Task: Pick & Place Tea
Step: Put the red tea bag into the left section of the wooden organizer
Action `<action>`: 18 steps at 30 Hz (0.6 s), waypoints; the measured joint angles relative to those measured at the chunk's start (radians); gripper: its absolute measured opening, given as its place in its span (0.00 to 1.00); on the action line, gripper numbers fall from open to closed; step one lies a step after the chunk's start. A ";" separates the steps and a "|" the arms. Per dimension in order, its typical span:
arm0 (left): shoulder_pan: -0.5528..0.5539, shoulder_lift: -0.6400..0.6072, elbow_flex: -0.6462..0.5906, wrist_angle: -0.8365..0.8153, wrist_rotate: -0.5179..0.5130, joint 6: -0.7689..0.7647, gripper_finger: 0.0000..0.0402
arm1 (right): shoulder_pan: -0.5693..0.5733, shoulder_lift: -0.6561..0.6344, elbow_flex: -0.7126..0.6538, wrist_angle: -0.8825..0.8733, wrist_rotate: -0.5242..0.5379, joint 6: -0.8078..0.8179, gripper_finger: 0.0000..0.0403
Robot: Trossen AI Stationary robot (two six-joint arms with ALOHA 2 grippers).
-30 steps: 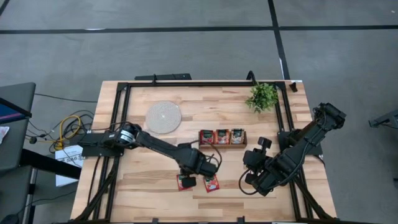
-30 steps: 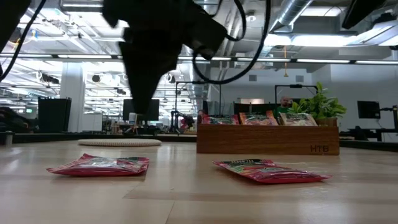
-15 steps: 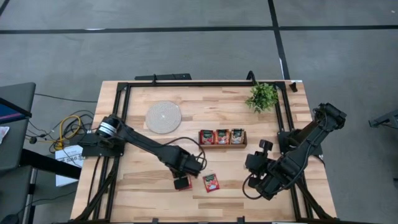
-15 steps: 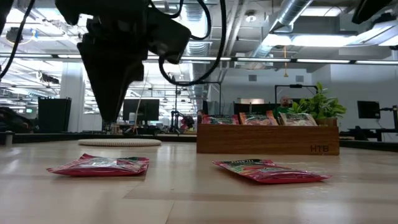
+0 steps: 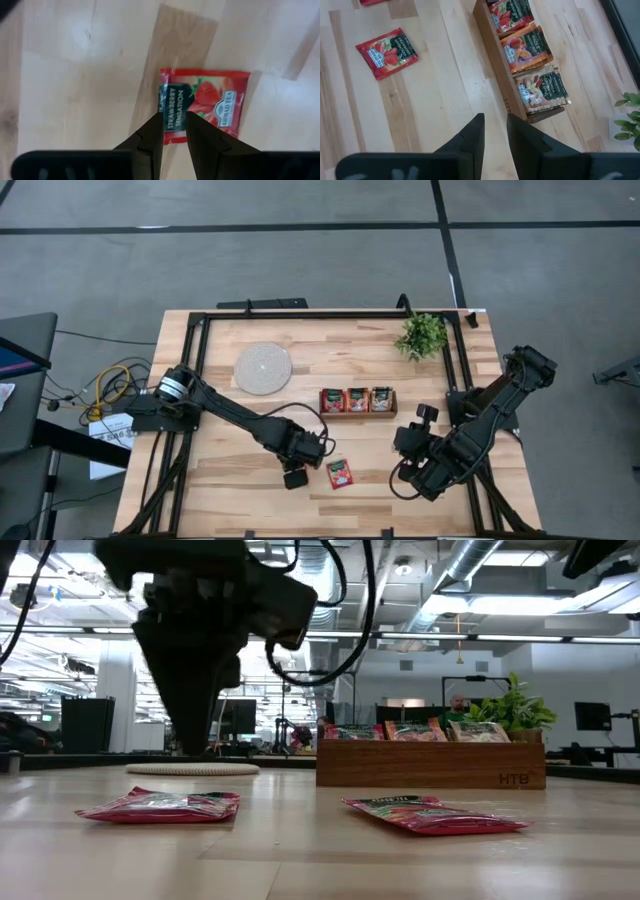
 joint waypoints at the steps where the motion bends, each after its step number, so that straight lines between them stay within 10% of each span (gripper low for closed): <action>1: 0.000 0.000 -0.008 0.002 0.000 -0.004 0.18 | 0.000 0.000 0.000 0.000 0.000 0.000 0.19; 18: 0.000 -0.002 -0.140 0.115 -0.004 -0.134 0.18 | 0.000 0.000 0.000 0.005 0.002 0.002 0.19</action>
